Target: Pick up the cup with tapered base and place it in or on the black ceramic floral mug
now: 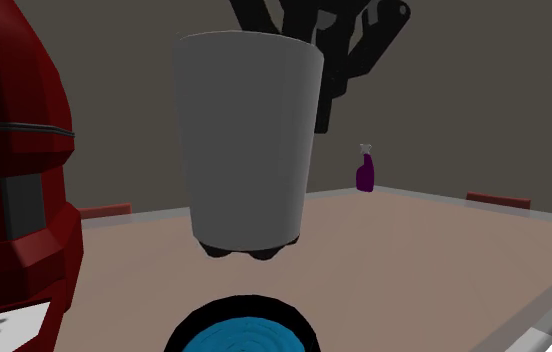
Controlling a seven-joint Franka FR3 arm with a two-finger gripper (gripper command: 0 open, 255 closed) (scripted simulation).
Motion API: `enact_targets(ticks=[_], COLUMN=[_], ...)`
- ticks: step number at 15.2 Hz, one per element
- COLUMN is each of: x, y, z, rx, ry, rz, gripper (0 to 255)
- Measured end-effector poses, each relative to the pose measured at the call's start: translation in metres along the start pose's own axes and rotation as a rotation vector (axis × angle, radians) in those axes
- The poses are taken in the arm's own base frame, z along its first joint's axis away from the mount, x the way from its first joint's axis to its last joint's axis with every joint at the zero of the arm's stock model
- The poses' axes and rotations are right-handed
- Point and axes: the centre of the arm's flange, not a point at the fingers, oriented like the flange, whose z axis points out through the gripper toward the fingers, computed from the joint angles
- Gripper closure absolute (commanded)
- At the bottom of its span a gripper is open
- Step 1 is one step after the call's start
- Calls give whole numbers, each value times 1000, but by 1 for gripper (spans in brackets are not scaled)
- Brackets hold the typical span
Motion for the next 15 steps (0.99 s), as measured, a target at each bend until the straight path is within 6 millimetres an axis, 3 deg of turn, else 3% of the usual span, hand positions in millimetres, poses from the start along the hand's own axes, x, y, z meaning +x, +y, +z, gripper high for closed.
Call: enact_targets(ticks=[15], x=[-5], y=[8], z=[75], rx=[0], ry=[0], rz=[0], gripper=[255])
